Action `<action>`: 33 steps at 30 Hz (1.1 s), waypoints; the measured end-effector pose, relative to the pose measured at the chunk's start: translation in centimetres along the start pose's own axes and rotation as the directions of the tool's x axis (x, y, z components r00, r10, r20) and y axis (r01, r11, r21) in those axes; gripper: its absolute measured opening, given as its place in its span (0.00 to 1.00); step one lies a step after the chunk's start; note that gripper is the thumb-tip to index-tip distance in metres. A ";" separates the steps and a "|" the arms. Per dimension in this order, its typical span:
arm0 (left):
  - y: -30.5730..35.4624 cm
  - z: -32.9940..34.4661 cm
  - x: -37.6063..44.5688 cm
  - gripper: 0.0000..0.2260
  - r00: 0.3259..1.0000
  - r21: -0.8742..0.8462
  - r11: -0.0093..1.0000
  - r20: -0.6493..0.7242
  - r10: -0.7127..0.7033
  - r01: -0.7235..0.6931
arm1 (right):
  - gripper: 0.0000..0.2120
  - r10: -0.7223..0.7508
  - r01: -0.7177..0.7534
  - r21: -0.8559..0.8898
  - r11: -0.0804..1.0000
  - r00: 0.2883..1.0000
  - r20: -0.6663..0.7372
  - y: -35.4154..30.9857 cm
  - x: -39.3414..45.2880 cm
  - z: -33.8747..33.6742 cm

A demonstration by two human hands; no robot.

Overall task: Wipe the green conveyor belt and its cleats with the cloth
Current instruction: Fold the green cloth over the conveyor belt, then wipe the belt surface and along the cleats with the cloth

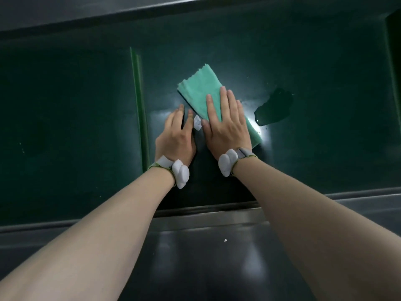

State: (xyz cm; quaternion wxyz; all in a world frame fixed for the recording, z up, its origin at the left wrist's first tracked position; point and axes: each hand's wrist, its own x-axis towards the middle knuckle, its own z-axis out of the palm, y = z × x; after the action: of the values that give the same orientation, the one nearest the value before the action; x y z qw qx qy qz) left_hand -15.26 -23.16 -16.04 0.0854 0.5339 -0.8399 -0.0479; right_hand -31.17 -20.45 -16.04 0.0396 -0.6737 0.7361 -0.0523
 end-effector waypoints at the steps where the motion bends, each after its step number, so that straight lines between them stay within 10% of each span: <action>1: -0.1 0.2 -0.1 0.17 1.000 0.000 1.000 -0.009 0.004 -0.004 | 0.29 0.012 -0.012 -0.004 1.000 1.000 -0.012 -0.1 0.1 0.2; 33: -0.8 1.8 0.1 0.27 0.999 -0.016 0.999 -0.026 -0.032 0.031 | 0.27 0.071 -0.078 -0.071 0.994 0.992 -0.103 -1.5 1.5 0.2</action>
State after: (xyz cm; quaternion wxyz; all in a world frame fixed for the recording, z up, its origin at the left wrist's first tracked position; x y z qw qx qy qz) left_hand -14.93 -23.57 -17.97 0.0997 0.5469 -0.8298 -0.0487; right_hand -29.81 -22.04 -16.04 -0.0207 -0.6432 0.7633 -0.0568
